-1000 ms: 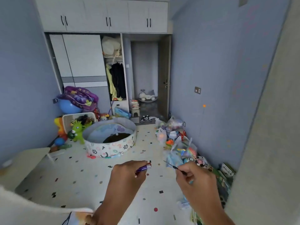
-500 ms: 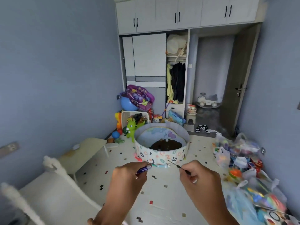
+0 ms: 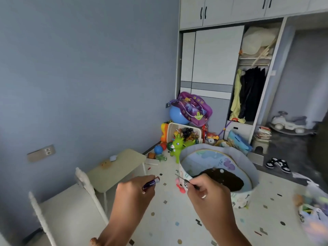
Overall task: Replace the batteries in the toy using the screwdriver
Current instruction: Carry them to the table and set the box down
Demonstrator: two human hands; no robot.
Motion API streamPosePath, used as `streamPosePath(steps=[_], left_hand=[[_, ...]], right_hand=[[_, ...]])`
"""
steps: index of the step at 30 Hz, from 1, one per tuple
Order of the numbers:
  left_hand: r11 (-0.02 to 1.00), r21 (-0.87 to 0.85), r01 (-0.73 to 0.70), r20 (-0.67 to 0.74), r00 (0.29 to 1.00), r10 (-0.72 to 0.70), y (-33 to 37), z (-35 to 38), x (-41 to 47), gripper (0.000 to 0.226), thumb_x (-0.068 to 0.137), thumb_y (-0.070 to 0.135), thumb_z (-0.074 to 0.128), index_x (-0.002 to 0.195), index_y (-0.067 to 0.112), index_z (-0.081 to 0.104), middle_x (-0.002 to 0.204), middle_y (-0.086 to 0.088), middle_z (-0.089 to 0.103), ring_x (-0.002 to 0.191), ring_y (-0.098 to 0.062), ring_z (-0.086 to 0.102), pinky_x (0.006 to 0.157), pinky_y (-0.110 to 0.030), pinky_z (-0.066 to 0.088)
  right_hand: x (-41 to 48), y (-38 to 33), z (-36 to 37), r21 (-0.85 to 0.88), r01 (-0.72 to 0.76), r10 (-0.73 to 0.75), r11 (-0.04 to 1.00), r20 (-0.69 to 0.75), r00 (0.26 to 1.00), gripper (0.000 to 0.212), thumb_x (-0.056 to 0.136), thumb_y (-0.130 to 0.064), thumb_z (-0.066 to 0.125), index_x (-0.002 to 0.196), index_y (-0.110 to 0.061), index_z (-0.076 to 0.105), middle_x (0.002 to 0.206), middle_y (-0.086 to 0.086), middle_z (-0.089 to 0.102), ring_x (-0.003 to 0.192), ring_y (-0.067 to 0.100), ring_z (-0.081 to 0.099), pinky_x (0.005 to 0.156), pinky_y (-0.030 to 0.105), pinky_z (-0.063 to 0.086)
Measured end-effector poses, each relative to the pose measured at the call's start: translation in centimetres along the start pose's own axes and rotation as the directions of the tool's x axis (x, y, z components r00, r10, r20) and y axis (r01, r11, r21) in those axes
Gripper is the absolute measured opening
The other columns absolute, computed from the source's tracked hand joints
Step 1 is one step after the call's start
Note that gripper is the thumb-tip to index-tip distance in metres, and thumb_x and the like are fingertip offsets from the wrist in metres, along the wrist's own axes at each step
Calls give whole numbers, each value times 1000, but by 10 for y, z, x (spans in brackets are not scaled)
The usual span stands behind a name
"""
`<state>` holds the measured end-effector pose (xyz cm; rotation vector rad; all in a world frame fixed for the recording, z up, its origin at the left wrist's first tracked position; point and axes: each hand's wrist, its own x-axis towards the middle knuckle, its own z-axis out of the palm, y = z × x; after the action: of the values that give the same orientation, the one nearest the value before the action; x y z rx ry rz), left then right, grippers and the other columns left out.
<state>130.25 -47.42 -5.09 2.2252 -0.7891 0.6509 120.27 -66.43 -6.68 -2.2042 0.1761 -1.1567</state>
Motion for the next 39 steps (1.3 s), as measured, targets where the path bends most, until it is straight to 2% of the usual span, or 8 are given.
streamPosePath(steps=[5, 9, 12, 19, 23, 29, 34, 39], left_hand=[[995, -5, 98, -10, 995, -98, -44, 51, 71, 14, 80, 25, 66, 68, 19, 66, 52, 3, 56, 46, -13, 50, 47, -26, 43], [981, 68, 182, -34, 983, -180, -84, 92, 129, 16, 76, 12, 69, 64, 17, 60, 49, 4, 50, 47, -11, 49, 48, -23, 40], [954, 115, 276, -91, 959, -267, -117, 123, 171, 9, 74, 13, 68, 68, 17, 63, 54, 2, 57, 48, -12, 52, 50, -31, 48], [872, 172, 457, -258, 876, -408, -175, 181, 270, 21, 75, 7, 77, 73, 28, 73, 49, 14, 57, 48, -7, 57, 61, -21, 50], [854, 164, 494, -324, 845, -427, -209, 197, 313, 20, 74, 4, 79, 79, 24, 78, 51, 16, 59, 43, -3, 54, 49, -5, 38], [783, 243, 573, -415, 791, -450, -285, 231, 370, 15, 75, 6, 78, 68, 17, 72, 52, 2, 63, 50, -17, 62, 46, -30, 47], [739, 223, 636, -416, 748, -518, -352, 264, 414, 8, 78, 24, 72, 71, 24, 70, 49, 2, 57, 49, -20, 58, 58, -34, 54], [694, 177, 697, -406, 695, -594, -407, 291, 461, 5, 79, 23, 74, 77, 25, 70, 56, 2, 65, 54, -17, 64, 50, -36, 54]], right_hand=[[82, 49, 65, 66, 0, -3, 998, 53, 999, 20, 78, -8, 82, 74, -22, 69, 62, -12, 69, 57, 6, 66, 52, 27, 54], [147, 96, 126, 95, 46, -56, 994, 103, 993, 20, 74, -4, 83, 73, -19, 70, 59, -16, 65, 57, 3, 63, 52, 11, 47], [199, 136, 179, 169, 54, -82, 984, 160, 984, 20, 74, -5, 83, 74, -21, 70, 60, -15, 67, 57, 2, 64, 52, 17, 50], [318, 213, 298, 315, 80, -172, 946, 275, 946, 24, 70, -1, 86, 73, -20, 72, 59, -12, 68, 60, -1, 63, 53, 3, 40], [368, 233, 355, 379, 93, -232, 921, 341, 911, 24, 71, 1, 84, 74, -20, 72, 61, -15, 67, 62, -2, 63, 53, 5, 42], [426, 259, 447, 468, 109, -300, 877, 357, 884, 24, 71, 3, 84, 74, -17, 71, 61, -14, 67, 59, -3, 63, 54, 1, 40], [472, 280, 513, 479, 115, -321, 870, 375, 870, 22, 71, 2, 85, 73, -15, 71, 59, -16, 65, 56, -6, 60, 55, -1, 37], [516, 305, 580, 474, 113, -332, 873, 407, 851, 24, 71, 1, 86, 74, -17, 71, 59, -14, 67, 55, -2, 61, 56, -1, 38]])
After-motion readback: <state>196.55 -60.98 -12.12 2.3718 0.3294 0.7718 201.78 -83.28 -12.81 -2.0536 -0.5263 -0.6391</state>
